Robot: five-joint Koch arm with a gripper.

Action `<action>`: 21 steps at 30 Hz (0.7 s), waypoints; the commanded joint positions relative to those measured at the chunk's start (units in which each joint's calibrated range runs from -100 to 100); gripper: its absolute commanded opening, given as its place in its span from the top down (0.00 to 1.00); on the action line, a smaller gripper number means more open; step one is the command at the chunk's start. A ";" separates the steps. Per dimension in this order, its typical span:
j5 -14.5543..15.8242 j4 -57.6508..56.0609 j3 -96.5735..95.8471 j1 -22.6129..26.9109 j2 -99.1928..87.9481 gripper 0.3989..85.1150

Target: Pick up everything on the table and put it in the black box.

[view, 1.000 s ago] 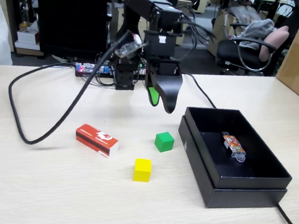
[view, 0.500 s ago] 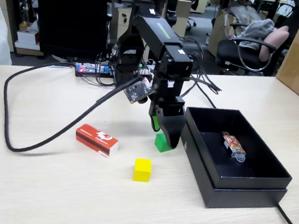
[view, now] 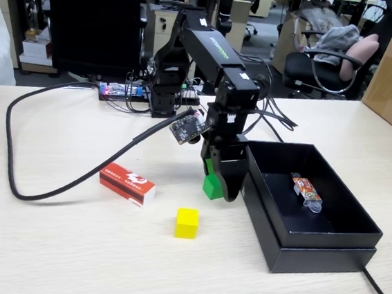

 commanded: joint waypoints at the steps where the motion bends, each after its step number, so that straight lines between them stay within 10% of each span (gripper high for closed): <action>1: 0.10 0.02 4.14 0.15 -0.24 0.59; 21: -0.49 -0.50 4.96 -1.37 -10.68 0.96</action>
